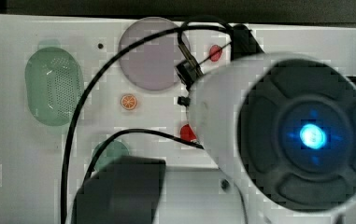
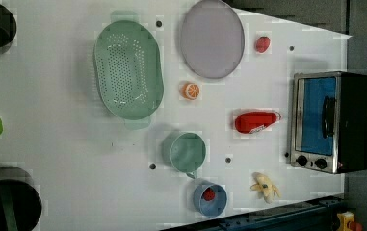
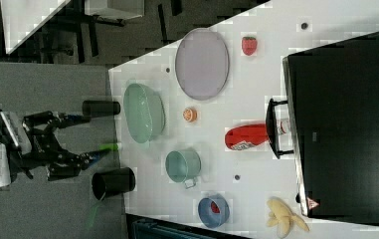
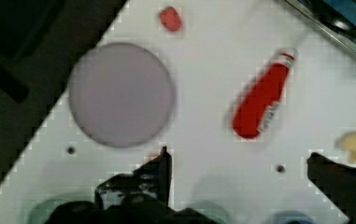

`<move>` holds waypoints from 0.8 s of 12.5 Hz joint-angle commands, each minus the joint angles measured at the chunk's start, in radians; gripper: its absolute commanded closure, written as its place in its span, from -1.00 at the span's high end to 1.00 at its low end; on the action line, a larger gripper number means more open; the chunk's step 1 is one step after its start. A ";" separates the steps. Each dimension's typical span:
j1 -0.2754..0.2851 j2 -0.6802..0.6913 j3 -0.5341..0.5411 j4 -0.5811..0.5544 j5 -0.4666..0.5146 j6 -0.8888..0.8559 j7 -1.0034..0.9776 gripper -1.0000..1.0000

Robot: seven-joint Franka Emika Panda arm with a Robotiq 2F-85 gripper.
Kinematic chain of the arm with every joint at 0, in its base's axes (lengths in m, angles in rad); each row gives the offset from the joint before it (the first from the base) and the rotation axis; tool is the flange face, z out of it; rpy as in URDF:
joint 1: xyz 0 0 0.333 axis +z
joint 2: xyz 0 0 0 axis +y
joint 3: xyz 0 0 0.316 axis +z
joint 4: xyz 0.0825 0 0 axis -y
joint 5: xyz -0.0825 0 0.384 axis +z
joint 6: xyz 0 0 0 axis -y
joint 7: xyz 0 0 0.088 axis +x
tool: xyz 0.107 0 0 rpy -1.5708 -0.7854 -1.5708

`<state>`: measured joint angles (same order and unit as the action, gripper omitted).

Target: Pick Ketchup from oven and place it on table.

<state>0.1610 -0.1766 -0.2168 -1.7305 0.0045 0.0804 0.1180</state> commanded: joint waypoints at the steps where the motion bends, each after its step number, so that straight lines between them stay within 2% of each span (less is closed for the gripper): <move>1: -0.002 0.105 0.002 0.028 -0.020 -0.056 0.064 1.00; 10: -0.002 0.124 0.002 0.021 -0.020 -0.056 0.064 1.00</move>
<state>0.1523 -0.0054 -0.2323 -1.7314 -0.0030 0.0225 0.1307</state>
